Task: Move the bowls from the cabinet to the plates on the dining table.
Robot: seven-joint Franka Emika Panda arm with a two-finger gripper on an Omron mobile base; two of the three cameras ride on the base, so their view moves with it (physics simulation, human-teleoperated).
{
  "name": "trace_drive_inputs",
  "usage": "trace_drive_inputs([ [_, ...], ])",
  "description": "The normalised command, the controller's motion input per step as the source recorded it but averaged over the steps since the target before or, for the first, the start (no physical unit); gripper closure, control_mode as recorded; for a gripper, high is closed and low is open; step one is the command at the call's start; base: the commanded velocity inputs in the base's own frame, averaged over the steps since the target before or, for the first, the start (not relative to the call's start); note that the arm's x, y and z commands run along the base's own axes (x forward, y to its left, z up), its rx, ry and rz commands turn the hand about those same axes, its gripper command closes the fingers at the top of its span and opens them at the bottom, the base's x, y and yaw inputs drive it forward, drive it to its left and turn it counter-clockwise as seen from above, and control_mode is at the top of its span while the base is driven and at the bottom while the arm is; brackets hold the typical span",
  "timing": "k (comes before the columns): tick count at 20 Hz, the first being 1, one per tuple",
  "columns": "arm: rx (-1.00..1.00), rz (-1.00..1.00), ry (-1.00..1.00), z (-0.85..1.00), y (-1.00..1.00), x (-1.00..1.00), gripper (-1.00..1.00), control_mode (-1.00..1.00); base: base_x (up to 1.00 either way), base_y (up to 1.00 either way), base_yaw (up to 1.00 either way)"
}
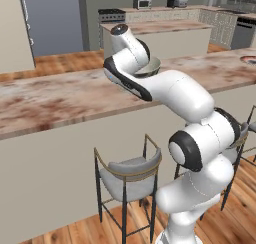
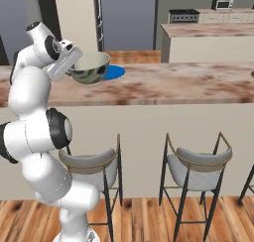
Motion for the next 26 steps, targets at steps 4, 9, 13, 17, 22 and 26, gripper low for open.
trace_drive_inputs([
  [4,-0.18,-0.04,0.00,0.00,0.06,0.49,1.00,-1.00,0.00,0.00,0.00],
  [9,-0.04,-0.01,0.00,0.00,0.00,0.55,1.00,-1.00,0.00,0.00,0.00],
  [13,0.00,-0.02,0.00,0.04,0.01,0.36,1.00,-1.00,0.00,0.00,0.00],
  [17,0.00,-0.03,0.00,0.03,0.00,0.36,1.00,-1.00,0.00,0.00,0.00],
  [22,0.00,-0.02,0.00,0.00,0.00,0.10,1.00,-1.00,0.00,0.00,0.00],
  [26,0.00,-0.02,0.00,0.00,0.00,0.01,1.00,-1.00,0.00,0.00,0.00],
])
